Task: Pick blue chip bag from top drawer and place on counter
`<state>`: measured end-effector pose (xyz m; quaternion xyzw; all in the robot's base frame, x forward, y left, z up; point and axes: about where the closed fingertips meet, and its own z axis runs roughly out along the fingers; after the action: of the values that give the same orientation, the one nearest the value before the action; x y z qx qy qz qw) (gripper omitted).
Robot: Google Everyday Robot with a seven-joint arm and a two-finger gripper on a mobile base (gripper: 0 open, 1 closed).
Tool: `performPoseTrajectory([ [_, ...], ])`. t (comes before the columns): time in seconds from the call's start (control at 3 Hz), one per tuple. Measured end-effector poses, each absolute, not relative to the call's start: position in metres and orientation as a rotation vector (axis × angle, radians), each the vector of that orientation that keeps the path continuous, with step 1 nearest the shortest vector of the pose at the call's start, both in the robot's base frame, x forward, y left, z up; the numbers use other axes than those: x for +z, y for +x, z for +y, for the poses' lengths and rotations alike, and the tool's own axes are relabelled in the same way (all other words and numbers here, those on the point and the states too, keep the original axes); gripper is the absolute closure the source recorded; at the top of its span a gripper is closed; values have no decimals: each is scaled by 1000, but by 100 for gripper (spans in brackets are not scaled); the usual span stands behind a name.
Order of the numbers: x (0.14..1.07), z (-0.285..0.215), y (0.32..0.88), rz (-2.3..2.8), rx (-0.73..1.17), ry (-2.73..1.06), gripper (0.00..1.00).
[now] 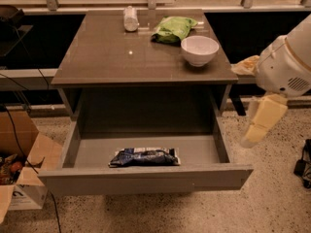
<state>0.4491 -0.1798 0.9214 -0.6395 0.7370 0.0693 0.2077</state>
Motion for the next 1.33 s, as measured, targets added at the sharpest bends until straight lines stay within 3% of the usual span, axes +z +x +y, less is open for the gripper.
performPoseTrajectory([
  [0.33,890,-158,468,1947,371,-1767,0],
  [1.33,846,-98,484,1797,474,-1918,0],
])
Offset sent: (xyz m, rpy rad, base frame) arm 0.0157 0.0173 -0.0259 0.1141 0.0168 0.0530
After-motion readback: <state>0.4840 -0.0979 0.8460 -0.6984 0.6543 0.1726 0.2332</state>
